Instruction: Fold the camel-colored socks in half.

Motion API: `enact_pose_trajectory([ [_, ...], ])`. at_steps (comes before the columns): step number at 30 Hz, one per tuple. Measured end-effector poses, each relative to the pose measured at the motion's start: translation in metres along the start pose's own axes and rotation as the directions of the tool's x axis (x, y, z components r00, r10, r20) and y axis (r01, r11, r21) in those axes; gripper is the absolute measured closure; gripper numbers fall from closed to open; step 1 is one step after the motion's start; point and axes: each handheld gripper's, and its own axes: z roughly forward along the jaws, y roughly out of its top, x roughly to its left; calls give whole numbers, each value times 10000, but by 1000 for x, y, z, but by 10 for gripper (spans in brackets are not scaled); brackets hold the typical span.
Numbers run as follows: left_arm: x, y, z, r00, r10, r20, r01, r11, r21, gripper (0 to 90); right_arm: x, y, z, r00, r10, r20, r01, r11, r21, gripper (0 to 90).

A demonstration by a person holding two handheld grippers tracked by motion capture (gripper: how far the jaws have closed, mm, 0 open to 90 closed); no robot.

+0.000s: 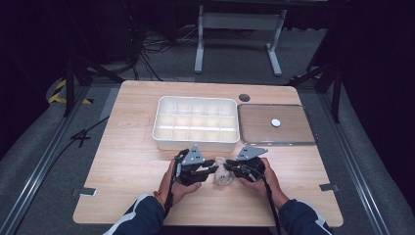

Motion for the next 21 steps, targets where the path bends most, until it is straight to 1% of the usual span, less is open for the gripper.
enact_pose_trajectory([
  [1,-4,-1,6,9999,163,-17,-162,9998,135,720,1,0,0,10000,-80,9,80,10000,10,797],
  [2,-9,-3,13,9991,418,12,-418,9987,302,714,1,0,0,9999,-97,55,97,10000,20,796],
  [4,-16,-6,22,9973,692,253,-703,9965,455,718,2,0,0,9999,-108,113,107,9999,102,796],
  [5,-18,-7,25,9959,858,299,-875,9942,618,725,3,0,-1,9997,-174,169,171,9997,159,797],
  [7,-21,-9,30,9936,1051,403,-1081,9906,836,727,4,0,-1,9994,-256,222,252,9995,194,798],
  [8,-22,-11,32,9933,1097,366,-1128,9888,972,727,4,0,-1,9992,-298,253,293,9994,193,799],
  [9,-23,-13,34,9933,1103,357,-1132,9893,922,728,5,-1,-1,9992,-311,260,305,9993,224,799],
  [12,-25,-14,36,9911,1294,329,-1320,9866,958,732,5,-2,-3,9989,-339,309,330,9990,295,787],
  [15,-20,-15,35,9927,1082,541,-1127,9895,899,738,3,-1,-4,9986,-333,416,320,9990,322,758],
  [16,-20,-16,35,9937,987,529,-1030,9909,871,738,2,0,-5,9987,-317,399,306,9991,290,758],
  [17,-20,-16,35,9934,1020,527,-1062,9908,836,739,2,1,-6,9991,-195,389,188,9997,176,759],
  [18,-20,-16,35,9924,1106,536,-1150,9897,855,739,1,2,-8,9993,-176,322,176,9998,16,758],
  [19,-21,-16,36,9937,985,541,-1028,9912,834,739,0,5,-10,9994,-110,317,116,9998,-167,752],
  [20,-20,-16,35,9938,943,583,-989,9916,830,740,0,7,-12,9997,-16,223,25,9992,-403,749],
  [21,-19,-16,36,9941,874,639,-924,9926,783,741,0,11,-14,9998,-19,221,32,9980,-625,748],
])
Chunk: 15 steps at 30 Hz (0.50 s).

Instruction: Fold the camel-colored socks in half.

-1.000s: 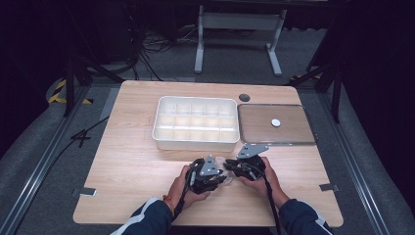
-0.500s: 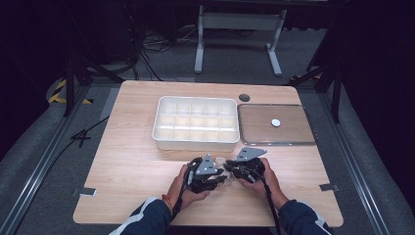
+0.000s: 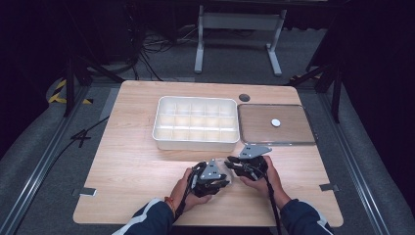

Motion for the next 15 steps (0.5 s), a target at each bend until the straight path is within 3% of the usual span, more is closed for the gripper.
enact_pose_trajectory([
  [3,1,0,0,9999,-86,64,86,10000,-41,742,2,6,-1,9998,-108,-138,104,9995,-309,742],
  [4,1,-1,0,9999,-150,74,150,9999,-78,742,4,7,0,9990,-190,-401,172,9989,-432,737],
  [6,2,-1,0,9998,-160,73,160,9998,-74,744,8,8,8,9972,-383,-645,372,9991,-193,731],
  [9,2,-1,1,9997,-236,63,237,9997,-112,746,6,7,22,9976,-464,-512,475,9987,193,750],
  [15,2,-2,1,9997,-237,45,238,9996,-142,750,-6,0,27,9996,286,-77,-281,9983,510,762],
])
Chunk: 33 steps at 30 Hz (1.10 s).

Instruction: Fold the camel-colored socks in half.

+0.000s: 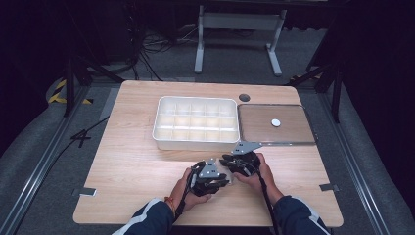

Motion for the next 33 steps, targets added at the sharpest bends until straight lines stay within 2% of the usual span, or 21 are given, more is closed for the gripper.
enact_pose_trajectory([
  [6,1,-1,1,9999,-124,39,124,9998,-136,749,-1,-2,0,9996,81,288,-83,9999,80,775],
  [7,1,-1,1,9999,-122,63,123,9998,-152,750,-2,-2,-2,9985,0,546,-8,9999,149,779],
  [9,2,-1,0,9998,-156,101,157,9998,-75,749,-3,-2,-3,9981,26,614,-35,9999,151,779],
  [10,2,-1,0,9998,-181,122,182,9998,-95,749,-6,-3,-4,9978,187,629,-196,9997,141,779],
  [17,3,-1,0,9997,-196,135,197,9998,-97,750,-10,-4,-13,9960,93,891,-126,9992,368,771],
  [19,3,-1,0,9997,-207,161,209,9997,-119,749,-16,-7,-18,9952,250,946,-284,9990,346,765],
  [20,3,-1,0,9996,-210,166,212,9997,-116,750,-19,-8,-21,9949,416,916,-439,9988,229,761],
  [23,3,-1,0,9997,-206,166,207,9997,-102,749,-19,-7,-30,9961,452,762,-447,9990,-86,758],
  [24,3,-1,0,9997,-204,168,206,9997,-99,749,-16,-7,-34,9979,460,459,-449,9987,-255,746],
  [27,3,-1,0,9998,-169,146,170,9998,-69,749,-6,-4,-38,9998,130,-141,-137,9986,-518,684],
  [29,3,-1,0,9997,-198,139,200,9998,-88,749,2,-2,-37,9979,-291,-582,257,9980,-583,645],
  [32,2,-1,0,9996,-249,133,251,9996,-129,750,5,-1,-33,9979,-381,-518,356,9982,-479,603],
  [33,3,-1,0,9998,-167,146,168,9998,-66,750,5,-1,-30,9983,-151,-570,125,9989,-453,573],
])
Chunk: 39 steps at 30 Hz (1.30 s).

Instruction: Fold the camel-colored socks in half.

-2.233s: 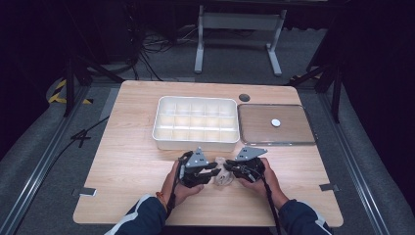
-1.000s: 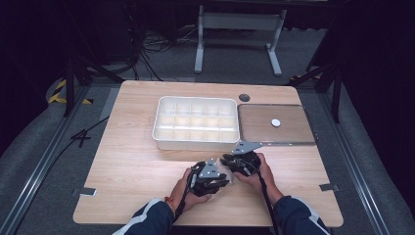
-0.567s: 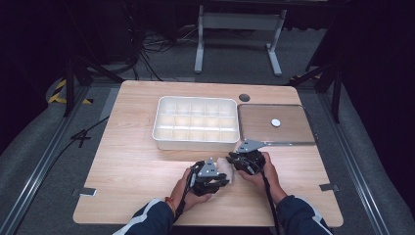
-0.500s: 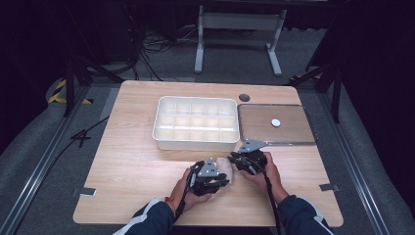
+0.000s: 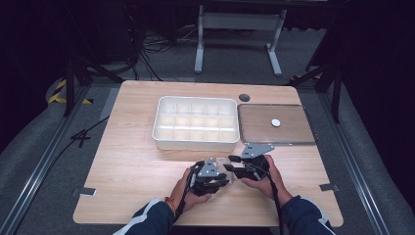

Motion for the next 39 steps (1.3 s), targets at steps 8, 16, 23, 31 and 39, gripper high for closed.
enact_pose_trajectory([
  [8,0,0,0,10000,-55,61,55,10000,-52,762,-10,-7,21,9933,990,-603,-951,9934,637,453],
  [16,-3,1,-6,9995,314,0,-314,9993,181,764,-17,-11,20,9842,1564,-833,-1486,9845,930,400],
  [23,-1,1,-21,9982,593,-64,-588,9964,616,737,-23,-18,23,9620,2305,-1463,-2133,9691,1238,393],
  [31,-2,-7,-15,9978,669,-21,-660,9892,1307,717,-21,-16,23,9533,2209,-2061,-1909,9692,1557,491],
  [39,-1,-8,-15,9982,601,-34,-589,9865,1525,706,-21,-17,22,9369,2321,-2614,-1955,9678,1586,648],
])
